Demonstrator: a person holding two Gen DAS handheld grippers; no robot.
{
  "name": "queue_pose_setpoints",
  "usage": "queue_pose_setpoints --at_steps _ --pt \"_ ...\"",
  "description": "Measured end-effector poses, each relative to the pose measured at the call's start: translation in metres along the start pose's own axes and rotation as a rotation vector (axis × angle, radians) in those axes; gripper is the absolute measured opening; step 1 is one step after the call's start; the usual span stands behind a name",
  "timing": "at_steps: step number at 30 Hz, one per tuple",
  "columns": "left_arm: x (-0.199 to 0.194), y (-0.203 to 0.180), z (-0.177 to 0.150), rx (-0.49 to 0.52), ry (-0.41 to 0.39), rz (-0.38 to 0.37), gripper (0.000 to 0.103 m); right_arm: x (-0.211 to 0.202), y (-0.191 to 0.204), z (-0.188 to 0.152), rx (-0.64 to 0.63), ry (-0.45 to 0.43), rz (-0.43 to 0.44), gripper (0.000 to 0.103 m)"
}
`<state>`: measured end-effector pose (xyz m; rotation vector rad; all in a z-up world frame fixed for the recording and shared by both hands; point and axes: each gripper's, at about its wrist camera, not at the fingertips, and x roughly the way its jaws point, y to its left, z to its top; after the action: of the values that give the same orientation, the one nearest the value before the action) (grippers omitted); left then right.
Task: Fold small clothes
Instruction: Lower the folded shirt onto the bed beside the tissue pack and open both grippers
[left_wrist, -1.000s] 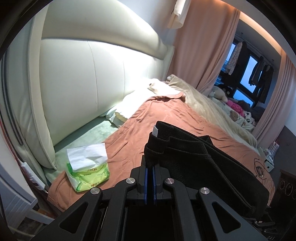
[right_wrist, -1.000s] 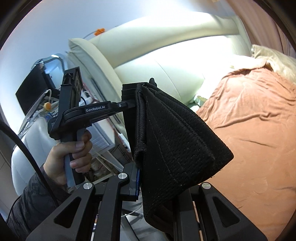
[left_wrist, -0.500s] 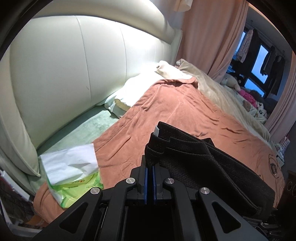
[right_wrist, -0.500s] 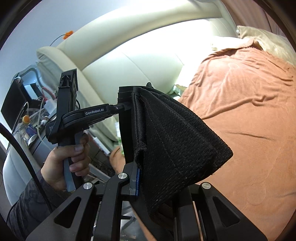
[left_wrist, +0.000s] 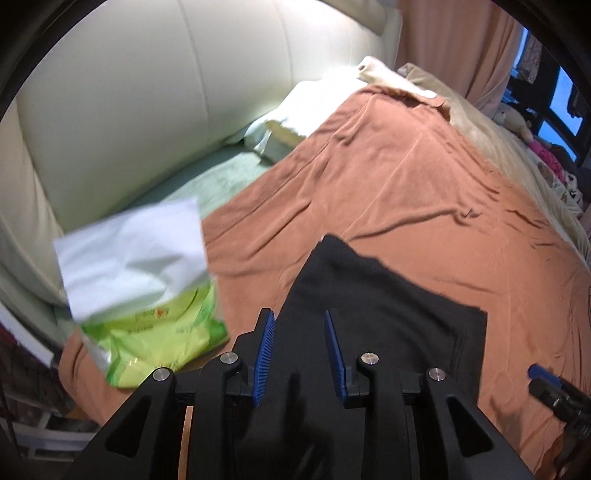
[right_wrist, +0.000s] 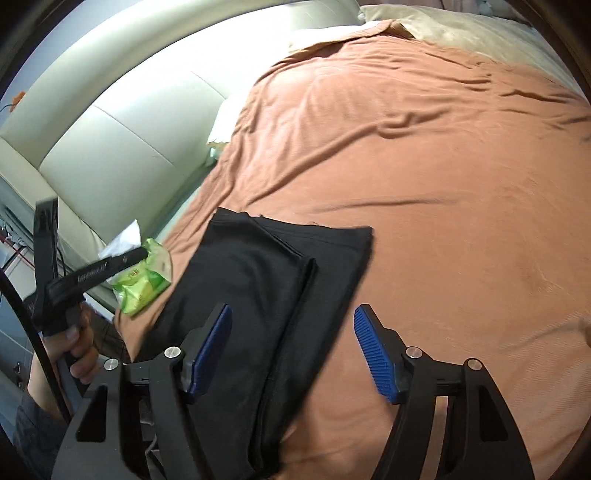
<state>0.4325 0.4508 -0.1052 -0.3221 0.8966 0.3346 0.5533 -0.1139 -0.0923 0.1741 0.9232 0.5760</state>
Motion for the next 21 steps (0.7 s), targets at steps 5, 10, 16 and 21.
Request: queue_pose_setpoints --at_steps 5,10,16,21 --pt "-0.009 0.004 -0.021 -0.012 0.030 -0.019 0.040 -0.005 0.006 0.006 -0.013 0.034 -0.007 0.067" --pt "-0.030 -0.012 -0.038 0.026 0.022 -0.044 0.055 -0.019 0.006 0.006 -0.044 0.079 -0.005 0.067" --pt "-0.063 -0.028 -0.063 0.018 0.009 -0.046 0.065 -0.048 0.018 0.003 -0.144 0.059 -0.008 0.072" --pt "-0.097 -0.048 -0.083 0.050 -0.029 -0.047 0.086 -0.079 0.018 -0.008 -0.169 0.043 -0.051 0.087"
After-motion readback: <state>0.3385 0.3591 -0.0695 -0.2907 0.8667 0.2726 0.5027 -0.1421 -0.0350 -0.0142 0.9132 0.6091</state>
